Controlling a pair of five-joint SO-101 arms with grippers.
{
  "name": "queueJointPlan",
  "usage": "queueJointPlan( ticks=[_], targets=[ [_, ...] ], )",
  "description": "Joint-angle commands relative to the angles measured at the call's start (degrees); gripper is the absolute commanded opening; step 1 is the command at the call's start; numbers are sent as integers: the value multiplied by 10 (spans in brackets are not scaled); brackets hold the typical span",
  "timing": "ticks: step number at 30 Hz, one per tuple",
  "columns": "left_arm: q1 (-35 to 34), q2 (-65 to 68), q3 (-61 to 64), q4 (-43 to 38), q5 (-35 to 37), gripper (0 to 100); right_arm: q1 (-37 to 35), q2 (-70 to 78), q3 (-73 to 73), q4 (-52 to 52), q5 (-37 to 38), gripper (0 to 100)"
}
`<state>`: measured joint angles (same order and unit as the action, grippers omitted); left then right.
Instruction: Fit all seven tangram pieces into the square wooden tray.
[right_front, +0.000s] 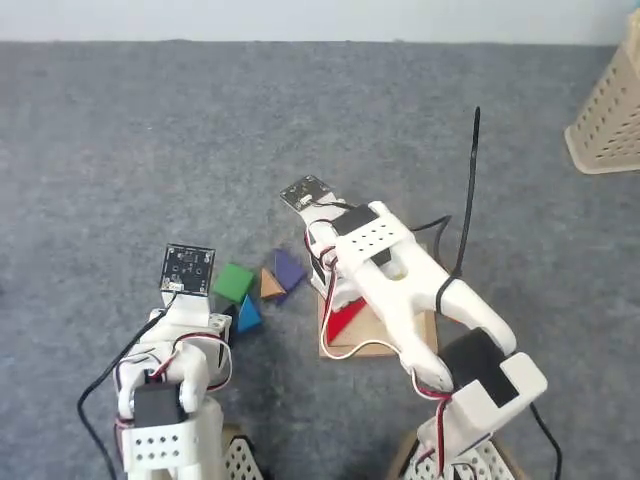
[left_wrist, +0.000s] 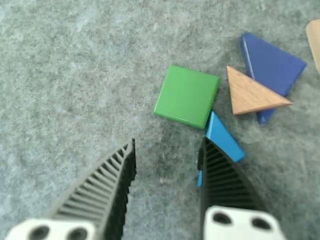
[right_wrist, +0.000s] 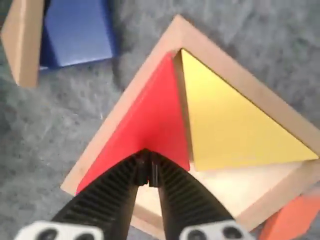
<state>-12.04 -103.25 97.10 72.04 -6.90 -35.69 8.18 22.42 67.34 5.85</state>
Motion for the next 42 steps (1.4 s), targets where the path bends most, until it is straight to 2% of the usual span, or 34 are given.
queueJointPlan(
  ticks=[1, 7, 16, 24, 28, 35, 42],
  targets=[
    [-2, -10, -5, 3, -4, 194, 0, 21, 4, -15, 11, 9],
    [-2, -10, -5, 3, -4, 194, 7, 54, -2, -10, 11, 9],
    [-2, -10, -5, 3, -4, 194, 57, 33, -2, -8, 11, 8],
    [-2, -10, -5, 3, -4, 194, 53, 24, -2, 5, 11, 7],
    [-2, -10, -5, 3, -4, 194, 40, -27, 4, 2, 10, 7],
    [-2, -10, -5, 3, -4, 194, -39, -98, 81, -57, 11, 7],
    [-2, -10, -5, 3, -4, 194, 9, -247, 92, -4, 11, 8]
  ],
)
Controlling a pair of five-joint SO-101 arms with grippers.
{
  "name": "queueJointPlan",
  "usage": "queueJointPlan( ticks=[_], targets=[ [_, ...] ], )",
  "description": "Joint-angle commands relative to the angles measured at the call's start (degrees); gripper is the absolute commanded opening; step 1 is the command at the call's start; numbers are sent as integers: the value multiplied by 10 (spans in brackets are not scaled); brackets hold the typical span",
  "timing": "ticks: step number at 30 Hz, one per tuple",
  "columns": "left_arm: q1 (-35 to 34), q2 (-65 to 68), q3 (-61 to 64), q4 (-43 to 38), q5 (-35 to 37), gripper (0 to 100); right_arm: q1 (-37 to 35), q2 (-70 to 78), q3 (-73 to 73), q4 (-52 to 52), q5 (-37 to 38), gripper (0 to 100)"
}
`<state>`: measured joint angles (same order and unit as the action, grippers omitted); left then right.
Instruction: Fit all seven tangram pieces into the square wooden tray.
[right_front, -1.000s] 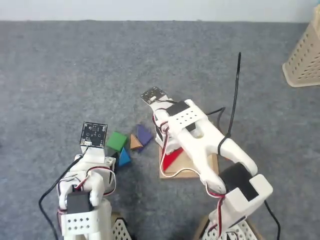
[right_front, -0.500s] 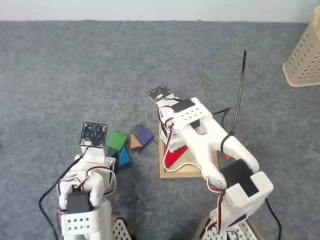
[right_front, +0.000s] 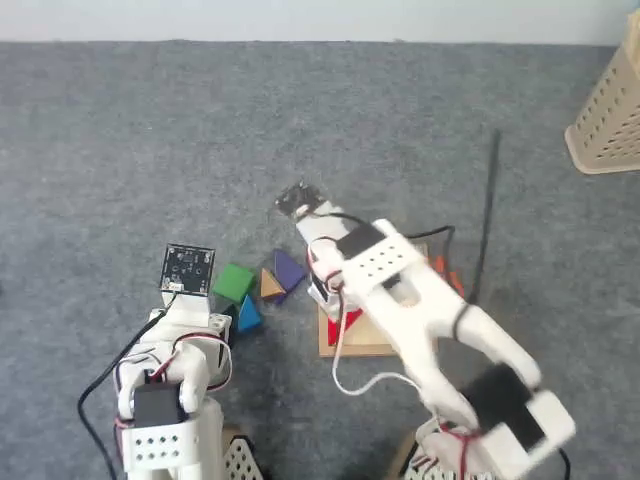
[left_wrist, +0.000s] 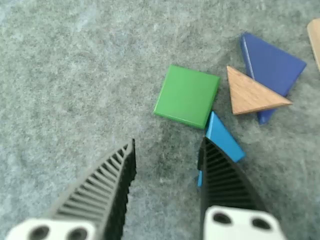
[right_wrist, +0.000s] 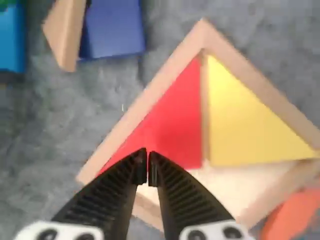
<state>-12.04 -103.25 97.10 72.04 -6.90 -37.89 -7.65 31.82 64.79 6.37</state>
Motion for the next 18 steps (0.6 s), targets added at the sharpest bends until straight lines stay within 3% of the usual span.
queueJointPlan(
  ticks=[1, 5, 9, 11, 18],
  targets=[
    [-2, -10, -5, 3, -4, 194, 50, -112, 4, 26, 5, 9],
    [-2, -10, -5, 3, -4, 194, 155, -190, 30, 35, 14, 9],
    [-2, -10, -5, 3, -4, 194, 250, -210, 33, 95, 120, 10],
    [-2, -10, -5, 3, -4, 194, 287, -211, 41, 114, 132, 10],
    [-2, -10, -5, 3, -4, 194, 325, -217, 127, 63, 129, 10]
  ],
)
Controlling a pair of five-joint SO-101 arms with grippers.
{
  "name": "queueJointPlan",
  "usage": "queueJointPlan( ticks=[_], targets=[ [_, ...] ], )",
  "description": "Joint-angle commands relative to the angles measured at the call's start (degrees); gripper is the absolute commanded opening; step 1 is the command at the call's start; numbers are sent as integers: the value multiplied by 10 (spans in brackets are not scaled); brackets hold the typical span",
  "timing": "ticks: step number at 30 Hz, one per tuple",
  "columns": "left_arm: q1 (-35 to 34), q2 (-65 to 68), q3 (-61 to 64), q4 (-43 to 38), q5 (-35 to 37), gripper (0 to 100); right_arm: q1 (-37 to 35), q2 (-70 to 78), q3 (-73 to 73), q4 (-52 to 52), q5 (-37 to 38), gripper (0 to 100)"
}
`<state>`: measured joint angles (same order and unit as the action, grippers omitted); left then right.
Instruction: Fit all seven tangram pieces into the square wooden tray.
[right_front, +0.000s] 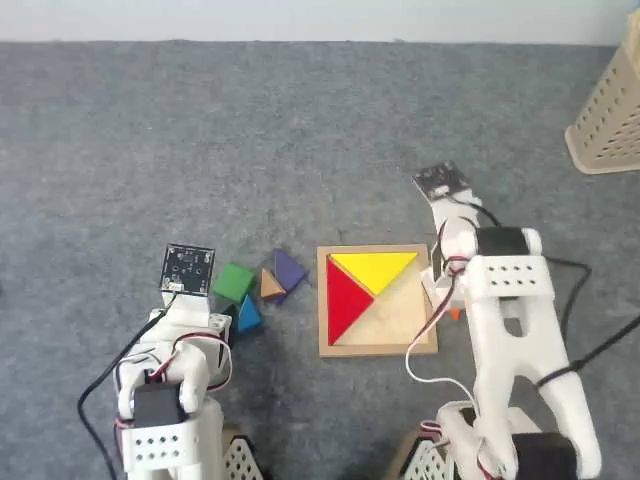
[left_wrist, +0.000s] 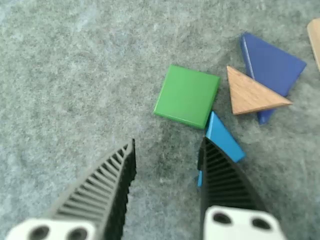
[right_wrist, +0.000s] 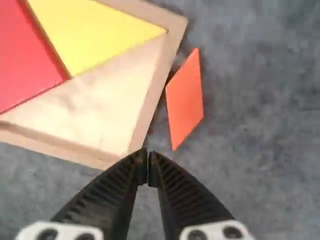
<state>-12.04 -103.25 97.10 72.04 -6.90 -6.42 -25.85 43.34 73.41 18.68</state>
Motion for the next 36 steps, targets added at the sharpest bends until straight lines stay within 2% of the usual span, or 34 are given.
queueJointPlan(
  ticks=[1, 5, 9, 13, 20, 28, 31, 33, 36],
  targets=[
    [-1, -10, -5, 3, -4, 194, 11, -35, 21, -29, 4, 10],
    [0, -10, -5, 3, -4, 194, 36, -35, 37, -40, -4, 10],
    [0, -10, -5, 3, -4, 194, 109, -35, 48, -44, -3, 10],
    [2, -10, -5, 3, -4, 194, 160, -35, 100, -104, 39, 10],
    [2, -10, -5, 3, -3, 194, 161, -35, 197, -178, 66, 10],
    [-2, -10, -5, -4, -5, 193, 160, -35, 239, -211, 68, 10],
    [-3, -10, -5, -30, -6, 193, 160, -35, 243, -217, 68, 10],
    [-4, -10, -6, -44, -32, 193, 160, -35, 244, -218, 68, 10],
    [-75, -10, -34, -76, -152, 192, 160, -35, 245, -219, 68, 10]
  ],
)
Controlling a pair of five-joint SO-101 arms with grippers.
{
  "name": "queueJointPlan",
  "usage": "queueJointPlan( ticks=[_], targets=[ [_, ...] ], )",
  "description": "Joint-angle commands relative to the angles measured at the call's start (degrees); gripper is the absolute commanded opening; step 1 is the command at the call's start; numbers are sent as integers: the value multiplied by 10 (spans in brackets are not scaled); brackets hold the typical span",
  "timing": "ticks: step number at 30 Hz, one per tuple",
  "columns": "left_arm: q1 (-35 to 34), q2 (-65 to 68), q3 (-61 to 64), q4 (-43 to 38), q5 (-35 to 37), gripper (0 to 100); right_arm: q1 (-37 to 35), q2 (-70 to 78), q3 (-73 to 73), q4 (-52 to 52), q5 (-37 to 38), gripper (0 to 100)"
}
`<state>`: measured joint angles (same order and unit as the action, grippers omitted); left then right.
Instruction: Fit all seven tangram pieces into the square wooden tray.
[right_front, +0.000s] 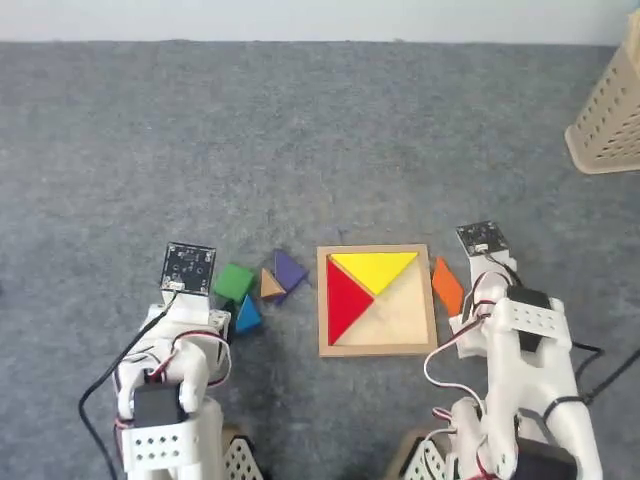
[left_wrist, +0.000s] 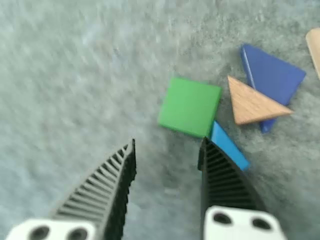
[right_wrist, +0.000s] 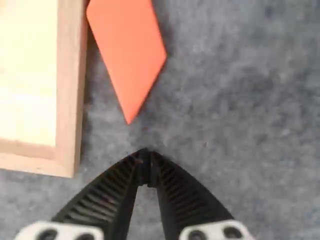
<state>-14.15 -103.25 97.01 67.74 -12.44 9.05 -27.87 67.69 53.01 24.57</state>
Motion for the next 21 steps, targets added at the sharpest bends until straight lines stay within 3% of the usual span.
queueJointPlan(
  ticks=[1, 6, 12, 17, 21],
  targets=[
    [-80, -10, -58, -33, -123, 192, 6, -15, 2, -15, 9, 10],
    [-135, 25, -207, -4, -176, 195, 6, -15, 3, -15, 10, 10],
    [-132, 271, -358, 41, -191, 196, 6, -15, 4, -15, 10, 10],
    [-67, 499, -472, 113, -185, 196, 6, -15, 4, -15, 10, 10],
    [4, 613, -523, 98, -135, 196, 6, -15, 4, -16, 10, 9]
  ],
)
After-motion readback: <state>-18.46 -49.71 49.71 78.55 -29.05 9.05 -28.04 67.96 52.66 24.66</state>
